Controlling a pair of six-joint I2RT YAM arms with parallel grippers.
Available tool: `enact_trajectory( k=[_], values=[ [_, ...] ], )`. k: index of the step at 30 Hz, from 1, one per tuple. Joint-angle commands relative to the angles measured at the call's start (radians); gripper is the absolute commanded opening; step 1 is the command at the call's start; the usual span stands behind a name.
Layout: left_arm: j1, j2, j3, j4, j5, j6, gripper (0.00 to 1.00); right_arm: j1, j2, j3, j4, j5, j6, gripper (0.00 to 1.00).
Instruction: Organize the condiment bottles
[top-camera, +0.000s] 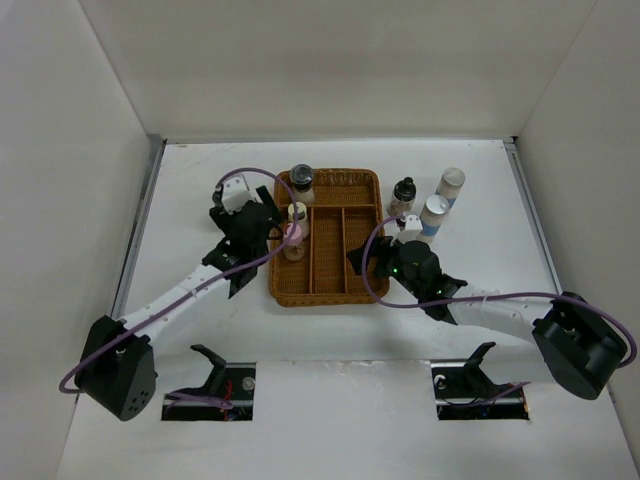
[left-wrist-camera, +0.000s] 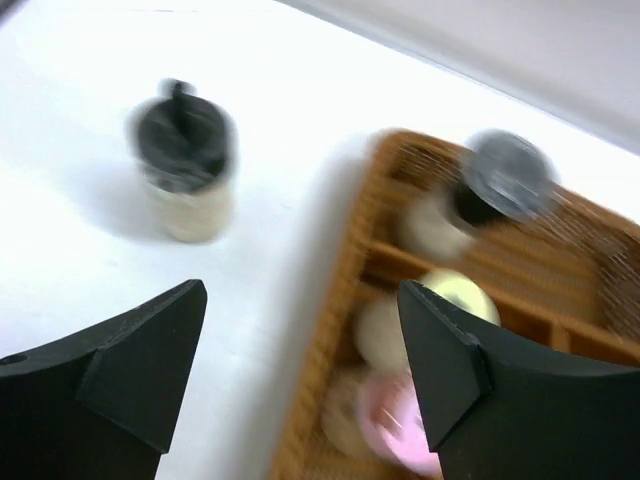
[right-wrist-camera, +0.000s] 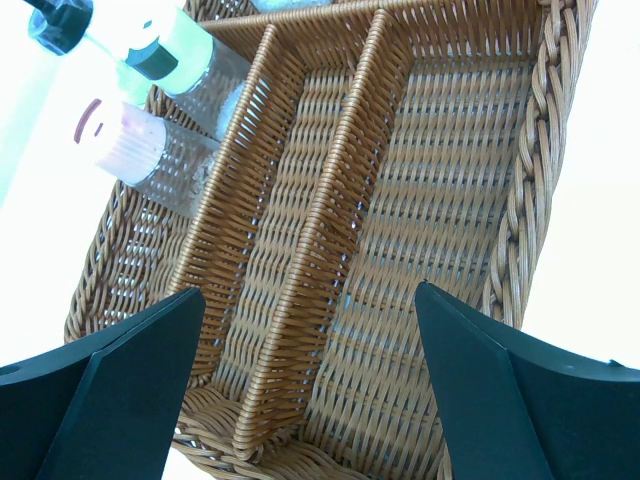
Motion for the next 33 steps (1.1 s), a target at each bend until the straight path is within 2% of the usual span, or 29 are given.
enact_trajectory(
  k=[1, 13, 24, 33],
  values=[
    [0.126, 0.066, 0.019, 0.054, 0.027, -0.008, 0.77, -0.005, -0.008, 0.026, 0.045, -0.006, 0.006, 0.93],
    [0.337, 0.312, 0.158, 0.151, 0.124, 0.058, 0.81, 0.004, 0.015, 0.046, 0.03, -0.008, -0.009, 0.95],
    [0.368, 0.501, 0.31, 0.159, 0.154, 0.139, 0.79, 0.021, 0.026, 0.053, 0.027, -0.01, -0.012, 0.97],
    [0.383, 0.525, 0.315, 0.159, 0.13, 0.121, 0.76, 0.021, 0.027, 0.051, 0.028, -0.006, -0.015, 0.98]
  ],
)
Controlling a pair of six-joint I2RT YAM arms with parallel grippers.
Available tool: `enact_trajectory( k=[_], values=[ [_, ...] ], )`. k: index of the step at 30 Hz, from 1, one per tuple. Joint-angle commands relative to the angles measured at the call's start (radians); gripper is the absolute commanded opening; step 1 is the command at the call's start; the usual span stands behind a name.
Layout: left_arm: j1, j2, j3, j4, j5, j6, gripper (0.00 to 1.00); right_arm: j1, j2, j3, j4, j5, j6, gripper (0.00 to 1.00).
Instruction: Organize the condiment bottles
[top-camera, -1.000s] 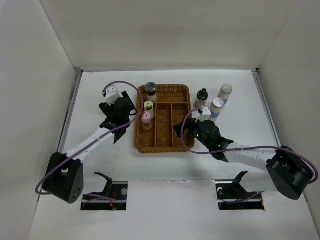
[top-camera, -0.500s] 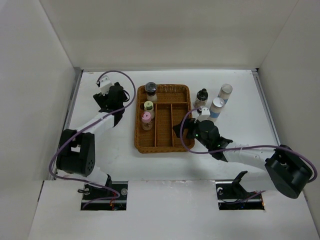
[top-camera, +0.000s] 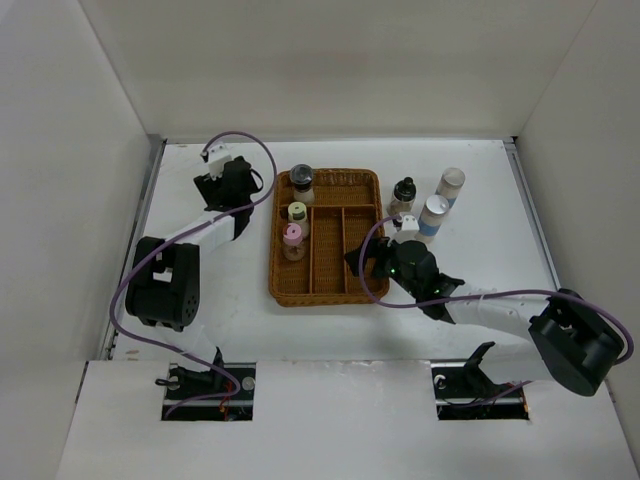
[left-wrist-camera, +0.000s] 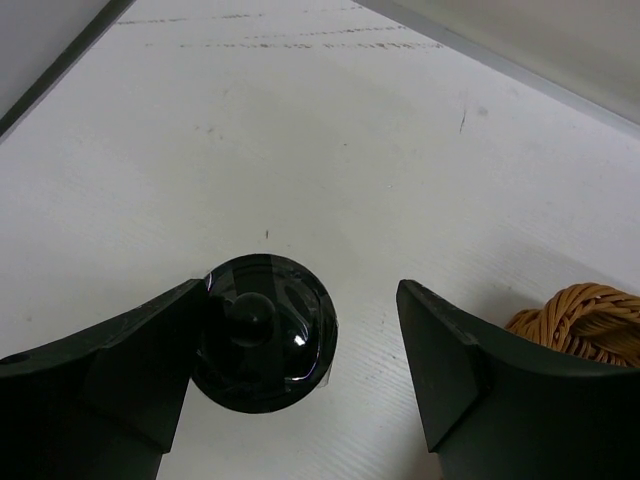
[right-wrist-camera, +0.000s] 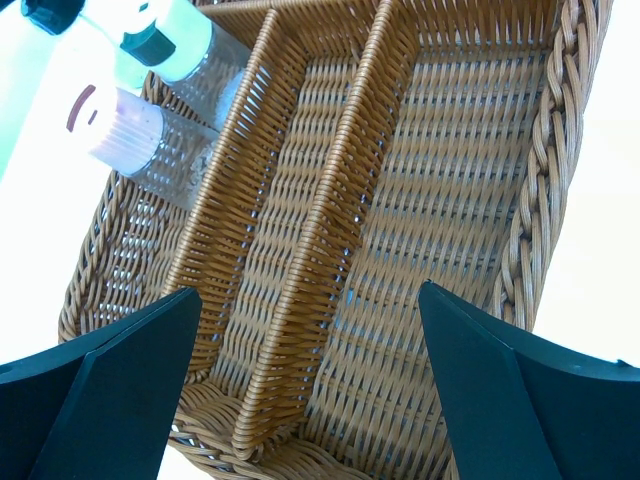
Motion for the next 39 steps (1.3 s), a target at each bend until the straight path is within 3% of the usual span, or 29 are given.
enact_trajectory(
  k=[1, 13, 28, 30, 34, 39],
  values=[
    [0.013, -0.006, 0.015, 0.018, -0.007, -0.01, 0.76, 0.007, 0.009, 0.04, 0.037, -0.006, -0.008, 0.98],
    [0.019, -0.147, -0.095, 0.099, -0.038, -0.001, 0.76, 0.007, 0.037, 0.05, 0.035, -0.008, -0.008, 0.98],
    [0.055, 0.04, 0.053, 0.035, 0.057, 0.021, 0.72, 0.007, 0.035, 0.049, 0.038, -0.008, -0.011, 0.98],
    [0.058, 0.054, 0.055, 0.032, 0.06, 0.016, 0.66, 0.007, 0.038, 0.05, 0.038, -0.008, -0.011, 0.98],
    [0.059, 0.036, 0.028, 0.036, 0.045, 0.005, 0.44, 0.007, 0.038, 0.049, 0.041, -0.008, -0.011, 0.98],
    [0.044, -0.107, -0.06, 0.036, 0.008, -0.013, 0.35, 0.007, 0.037, 0.049, 0.041, -0.008, -0.011, 0.98]
  ],
)
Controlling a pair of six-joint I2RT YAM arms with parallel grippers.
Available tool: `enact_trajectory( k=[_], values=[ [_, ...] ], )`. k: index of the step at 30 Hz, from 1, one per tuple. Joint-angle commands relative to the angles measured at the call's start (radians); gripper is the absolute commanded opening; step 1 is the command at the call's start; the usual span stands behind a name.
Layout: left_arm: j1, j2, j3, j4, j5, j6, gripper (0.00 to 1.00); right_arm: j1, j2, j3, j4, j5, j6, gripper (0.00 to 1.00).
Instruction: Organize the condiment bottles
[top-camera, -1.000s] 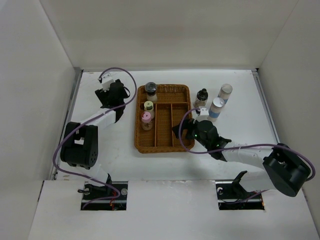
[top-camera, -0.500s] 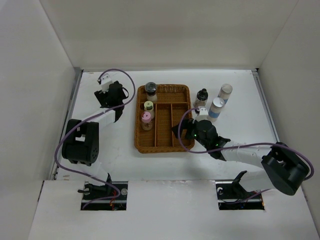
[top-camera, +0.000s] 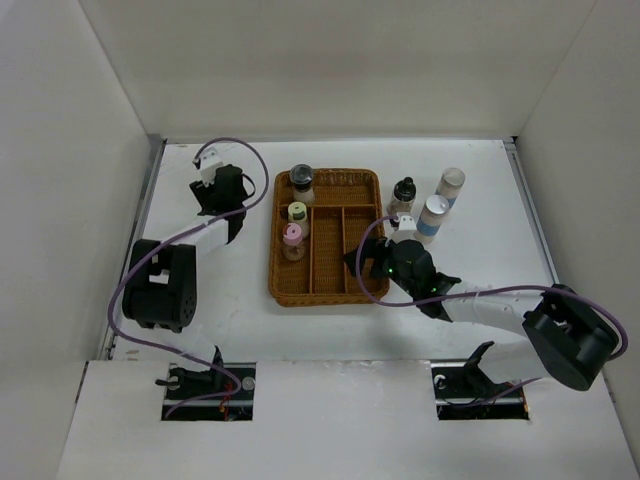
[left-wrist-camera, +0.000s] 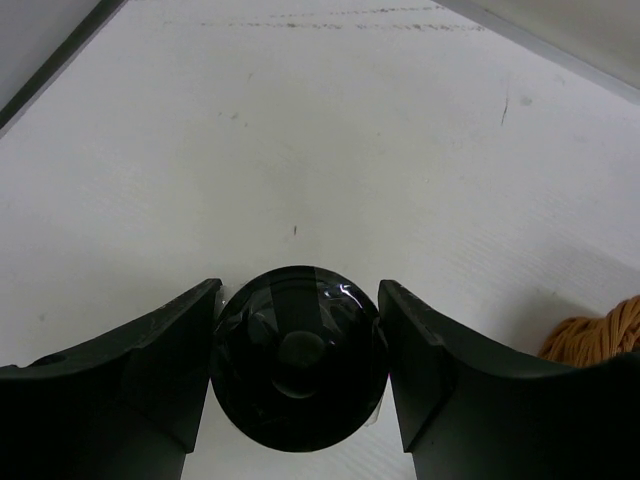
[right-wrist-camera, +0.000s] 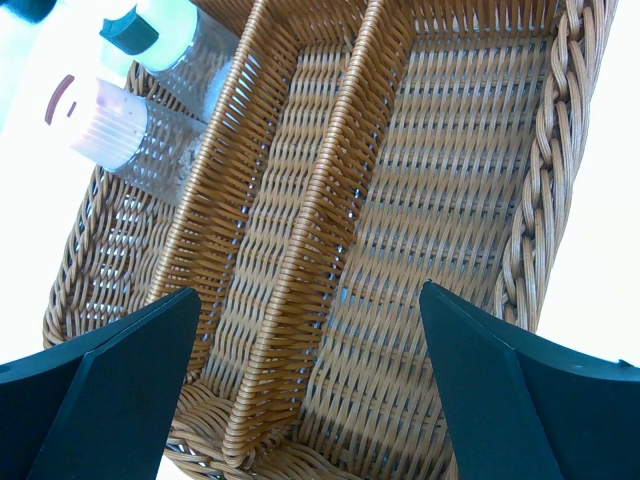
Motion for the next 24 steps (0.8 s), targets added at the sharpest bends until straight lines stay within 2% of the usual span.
enact_trajectory(
  k=[1, 7, 13, 19, 24],
  values=[
    [-0.017, -0.178, -0.068, 0.012, -0.039, -0.024, 0.34, 0.007, 0.001, 0.037, 0.041, -0.006, -0.009, 0.98],
    [-0.104, -0.411, -0.177, -0.049, -0.063, -0.016, 0.33, 0.007, 0.005, 0.037, 0.045, -0.006, -0.009, 0.98],
    [-0.266, -0.644, -0.252, -0.25, -0.085, -0.036, 0.33, 0.002, -0.028, 0.022, 0.046, -0.005, -0.006, 0.98],
    [-0.398, -0.77, -0.219, -0.491, -0.069, -0.044, 0.34, -0.001, -0.05, 0.014, 0.046, 0.006, -0.011, 0.98],
    [-0.507, -0.826, -0.215, -0.566, -0.071, -0.091, 0.34, -0.008, -0.074, 0.004, 0.046, 0.016, -0.012, 0.98]
  ],
)
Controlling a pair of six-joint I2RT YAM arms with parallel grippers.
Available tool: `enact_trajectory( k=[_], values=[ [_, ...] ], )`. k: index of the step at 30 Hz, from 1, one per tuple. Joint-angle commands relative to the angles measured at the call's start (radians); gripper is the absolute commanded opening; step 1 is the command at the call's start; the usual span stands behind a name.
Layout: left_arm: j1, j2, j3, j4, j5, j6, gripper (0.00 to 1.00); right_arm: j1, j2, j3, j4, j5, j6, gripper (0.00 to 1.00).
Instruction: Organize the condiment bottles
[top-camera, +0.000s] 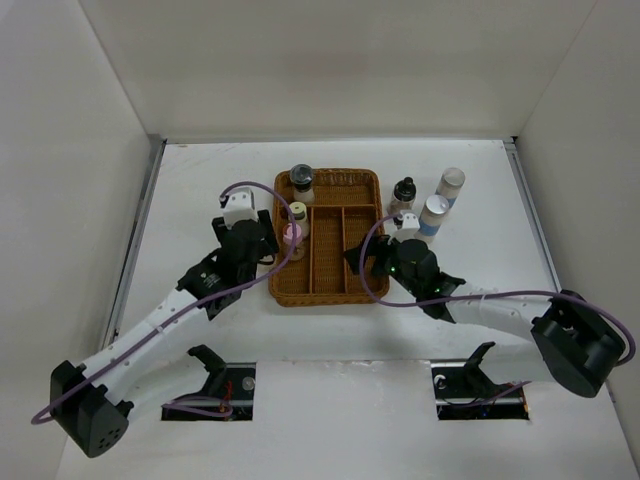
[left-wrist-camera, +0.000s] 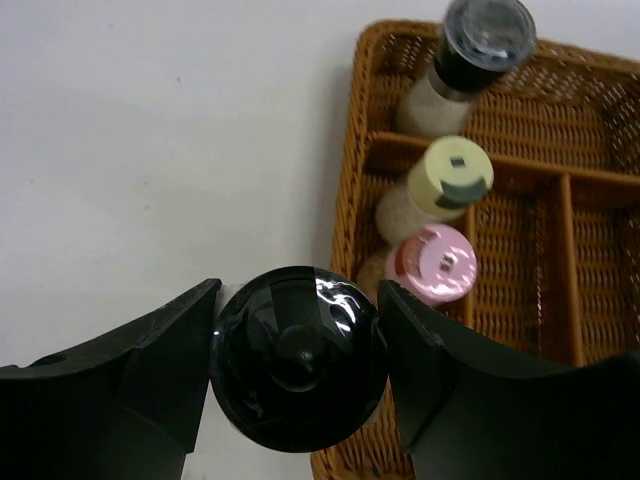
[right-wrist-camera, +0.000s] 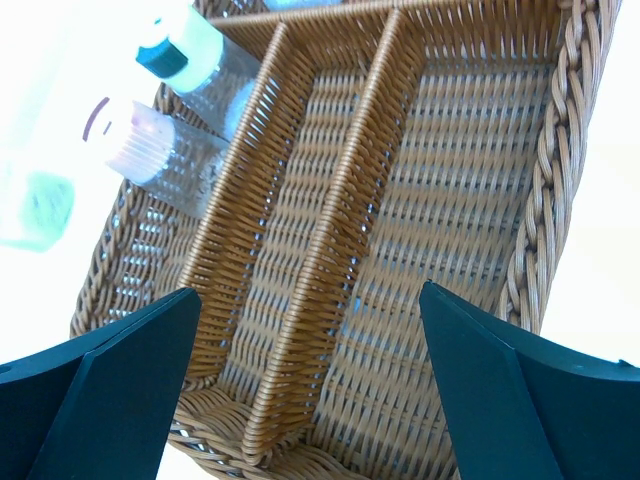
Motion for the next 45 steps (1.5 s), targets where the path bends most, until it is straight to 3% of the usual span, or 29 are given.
enact_trajectory(
  k=[1, 8, 23, 25, 26, 29, 32, 41, 45],
  values=[
    [-0.063, -0.048, 0.028, -0.023, -0.011, -0.057, 0.34, -0.01, -0.033, 0.002, 0.046, 0.02, -0.012, 0.98],
    [-0.175, 0.032, 0.018, 0.09, 0.004, -0.068, 0.34, -0.01, -0.038, 0.002, 0.04, 0.031, -0.022, 0.98],
    [-0.209, 0.227, -0.082, 0.27, 0.048, -0.037, 0.37, -0.01, -0.095, -0.019, 0.046, 0.075, -0.035, 0.95],
    [-0.207, 0.233, -0.097, 0.284, 0.048, -0.036, 0.44, -0.01, -0.11, -0.024, 0.045, 0.081, -0.035, 0.84],
    [-0.206, 0.233, -0.103, 0.293, 0.05, -0.033, 0.51, -0.01, -0.118, -0.024, 0.04, 0.081, -0.039, 0.73],
    [-0.207, 0.215, -0.128, 0.328, 0.061, -0.024, 0.82, -0.01, -0.148, -0.031, 0.046, 0.106, -0.041, 0.39],
    [-0.204, 0.166, -0.159, 0.368, 0.062, -0.022, 0.99, -0.01, -0.171, -0.028, 0.028, 0.135, -0.03, 0.27],
    [-0.123, -0.152, -0.329, 0.639, 0.045, -0.024, 1.0, -0.038, -0.181, 0.117, -0.176, 0.258, -0.064, 0.26],
    [-0.011, -0.252, -0.429, 0.745, 0.048, -0.065, 1.0, -0.09, -0.199, 0.2, -0.28, 0.334, -0.153, 0.36]
  ],
)
